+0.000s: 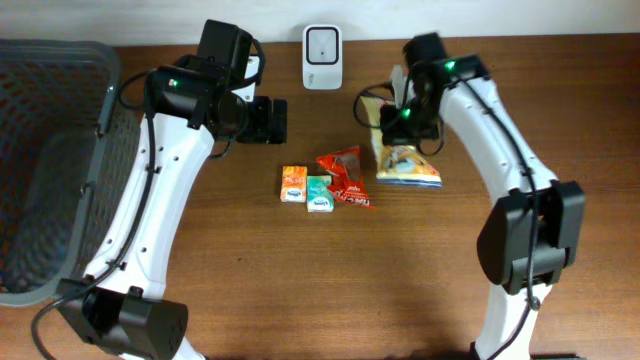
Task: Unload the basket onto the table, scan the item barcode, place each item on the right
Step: 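Grasp the yellow pack with the right gripper and move it to the right edge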
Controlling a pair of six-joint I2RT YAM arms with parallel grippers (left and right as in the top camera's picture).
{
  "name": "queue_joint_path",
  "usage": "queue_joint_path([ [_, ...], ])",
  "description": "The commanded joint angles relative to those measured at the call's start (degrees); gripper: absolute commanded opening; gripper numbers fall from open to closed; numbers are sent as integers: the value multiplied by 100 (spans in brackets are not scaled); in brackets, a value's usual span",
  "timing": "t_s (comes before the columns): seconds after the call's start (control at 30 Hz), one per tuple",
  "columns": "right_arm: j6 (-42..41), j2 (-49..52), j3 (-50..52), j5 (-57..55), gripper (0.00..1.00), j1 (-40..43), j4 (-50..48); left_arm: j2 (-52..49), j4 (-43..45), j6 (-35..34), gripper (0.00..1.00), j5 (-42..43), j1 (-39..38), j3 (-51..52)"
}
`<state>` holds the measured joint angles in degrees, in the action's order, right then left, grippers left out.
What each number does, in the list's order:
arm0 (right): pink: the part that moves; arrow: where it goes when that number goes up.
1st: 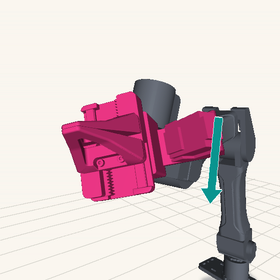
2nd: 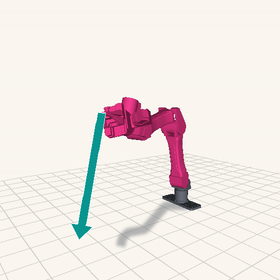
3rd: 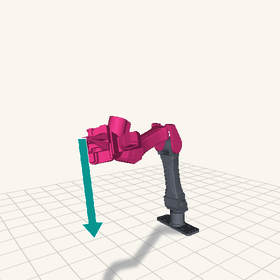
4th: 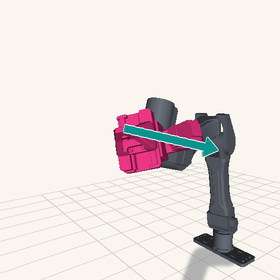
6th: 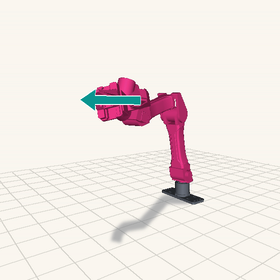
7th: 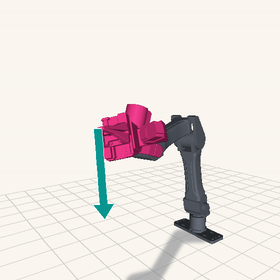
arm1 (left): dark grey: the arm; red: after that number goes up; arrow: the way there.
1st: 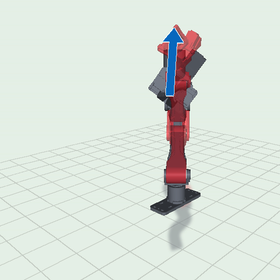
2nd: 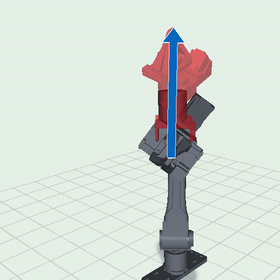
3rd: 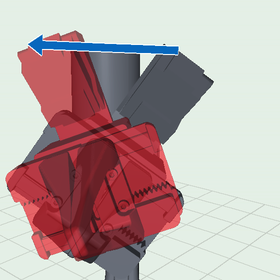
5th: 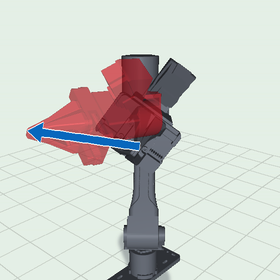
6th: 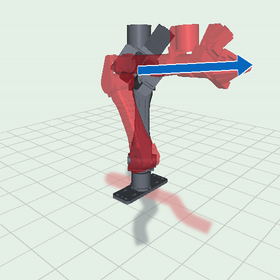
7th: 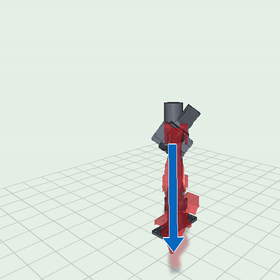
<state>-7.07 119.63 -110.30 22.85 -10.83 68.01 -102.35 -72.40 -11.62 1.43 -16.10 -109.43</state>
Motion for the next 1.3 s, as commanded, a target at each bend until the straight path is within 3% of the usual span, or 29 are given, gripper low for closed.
queue_joint_path([
  [0.0,348,-85,-83,2490,4,592,31,11,9,-35,99,-17,13,-13],
  [0.1,643,28,684,4046,4,1266,-295,11,9,-35,99,-17,13,-13],
  [0.2,109,367,1314,4675,4,1714,-916,11,9,-35,99,-17,13,-13],
  [0.27,-219,501,1377,3064,4,1998,-992,11,9,-35,99,-20,13,-13],
  [0.3,-520,496,1375,1989,9,2100,-986,11,9,-35,99,-17,13,-13],
  [0.33,-590,492,1375,1342,31,2229,-973,11,9,-35,99,-17,13,-13],
  [0.37,-588,492,1360,1069,38,2409,-892,11,9,-35,99,-17,13,-13],
  [0.4,-544,492,1274,1025,40,2653,-702,11,9,-35,99,-20,13,-13],
  [0.47,-122,481,824,911,32,2933,-22,11,9,-35,99,-17,13,-13],
  [0.57,114,470,20,83,52,2787,885,11,9,-35,99,-20,9,-13],
  [0.6,264,472,-20,20,92,2669,911,11,9,-35,99,-20,9,-13],
  [0.63,264,481,-11,-26,99,2605,831,11,7,-35,99,-20,9,-13],
  [0.8,256,632,243,-595,98,2094,249,11,9,-35,99,-17,9,-13],
  [0.93,-428,1056,566,-841,99,1794,-361,11,9,-35,99,-20,9,-13],
  [1.0,-63,1224,682,-555,94,1596,-568,11,7,-35,99,-17,9,-13],
  [1.03,-68,1224,772,-713,86,1462,-691,11,7,-35,99,-17,9,-13],
  [1.07,-94,1224,872,-1145,64,1252,-859,11,9,-35,99,-20,9,-13],
  [1.13,-450,1224,883,-1491,7,1043,-942,11,7,-35,99,-17,9,-13],
  [1.2,-546,1220,833,-1351,4,970,-957,11,9,-35,99,-20,9,-13],
  [1.27,-387,1202,208,-479,4,960,-691,11,7,-35,99,-20,9,-13],
])
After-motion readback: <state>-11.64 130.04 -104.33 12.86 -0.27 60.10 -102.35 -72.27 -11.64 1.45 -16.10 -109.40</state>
